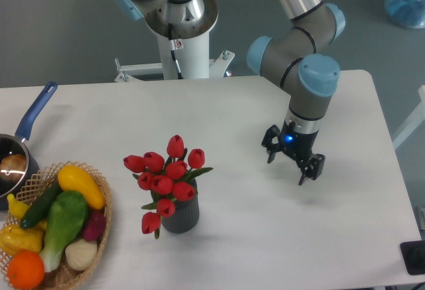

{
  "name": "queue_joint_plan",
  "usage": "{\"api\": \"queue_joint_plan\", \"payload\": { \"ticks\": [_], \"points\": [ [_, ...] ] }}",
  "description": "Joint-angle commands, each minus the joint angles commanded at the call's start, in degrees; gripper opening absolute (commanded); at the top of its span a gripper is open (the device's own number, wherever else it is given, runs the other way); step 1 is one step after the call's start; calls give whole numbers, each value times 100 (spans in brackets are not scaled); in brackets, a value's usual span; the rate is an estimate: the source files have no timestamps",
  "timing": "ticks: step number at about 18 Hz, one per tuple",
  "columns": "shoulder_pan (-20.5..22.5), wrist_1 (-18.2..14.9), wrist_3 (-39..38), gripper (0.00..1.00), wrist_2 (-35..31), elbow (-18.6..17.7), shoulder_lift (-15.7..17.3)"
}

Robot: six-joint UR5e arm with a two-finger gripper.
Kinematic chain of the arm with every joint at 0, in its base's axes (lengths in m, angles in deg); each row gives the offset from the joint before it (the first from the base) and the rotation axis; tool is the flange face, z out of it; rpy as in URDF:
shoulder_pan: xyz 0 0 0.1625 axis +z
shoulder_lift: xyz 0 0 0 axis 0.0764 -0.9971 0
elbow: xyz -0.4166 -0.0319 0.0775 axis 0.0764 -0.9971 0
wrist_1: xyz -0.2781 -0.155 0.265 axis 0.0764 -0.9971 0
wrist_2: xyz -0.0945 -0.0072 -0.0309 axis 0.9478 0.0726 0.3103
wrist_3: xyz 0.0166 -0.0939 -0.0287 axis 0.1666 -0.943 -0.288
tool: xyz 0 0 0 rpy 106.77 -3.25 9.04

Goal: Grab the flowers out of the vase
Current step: 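Move the open gripper toward the red tulip bouquet in the vase, then lower the gripper around the tulip stems and close it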

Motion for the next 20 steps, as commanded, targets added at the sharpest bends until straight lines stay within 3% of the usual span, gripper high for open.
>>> {"api": "queue_joint_plan", "payload": {
  "ticks": [3,13,16,20],
  "points": [
    [-44,-35,-9,100,344,-114,351],
    [-580,-26,-52,100,1162,-71,633],
    [-615,-44,-622,100,1513,-71,861],
    [-694,-62,-773,100,1838,-97,915]
  ]
}}
